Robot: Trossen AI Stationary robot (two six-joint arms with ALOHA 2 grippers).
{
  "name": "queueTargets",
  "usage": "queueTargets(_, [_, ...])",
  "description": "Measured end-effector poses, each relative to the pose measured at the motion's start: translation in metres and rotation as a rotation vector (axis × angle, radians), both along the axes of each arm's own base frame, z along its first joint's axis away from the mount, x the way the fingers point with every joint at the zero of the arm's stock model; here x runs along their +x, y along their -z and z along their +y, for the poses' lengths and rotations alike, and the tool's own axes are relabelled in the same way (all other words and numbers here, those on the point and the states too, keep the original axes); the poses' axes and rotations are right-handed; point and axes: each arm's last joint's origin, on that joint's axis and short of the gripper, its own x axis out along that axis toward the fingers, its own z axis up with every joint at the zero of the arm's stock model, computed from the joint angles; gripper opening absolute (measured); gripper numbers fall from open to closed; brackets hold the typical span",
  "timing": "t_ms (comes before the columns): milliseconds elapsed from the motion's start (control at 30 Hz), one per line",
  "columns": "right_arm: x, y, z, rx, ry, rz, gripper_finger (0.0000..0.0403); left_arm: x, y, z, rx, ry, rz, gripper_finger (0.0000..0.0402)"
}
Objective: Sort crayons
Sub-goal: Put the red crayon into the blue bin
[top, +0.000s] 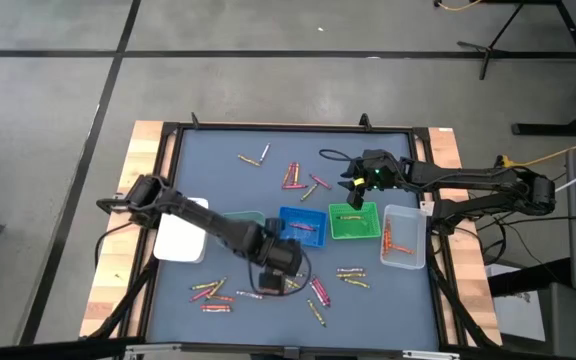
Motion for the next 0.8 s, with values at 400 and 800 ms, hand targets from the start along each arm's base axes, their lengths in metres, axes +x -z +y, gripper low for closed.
queueTargets(400, [0.0,0.0,0.0,0.0,0.0,0.0,0.0127,0.018,-0.002,0.07,0.022,-0.081,-0.002,0.0005])
queueTargets(800, [0.0,0.0,0.0,-0.002,0.003,0.001,0.0127,0.025,0.003,0.086,0.013,-0.108,-0.074,0.0007])
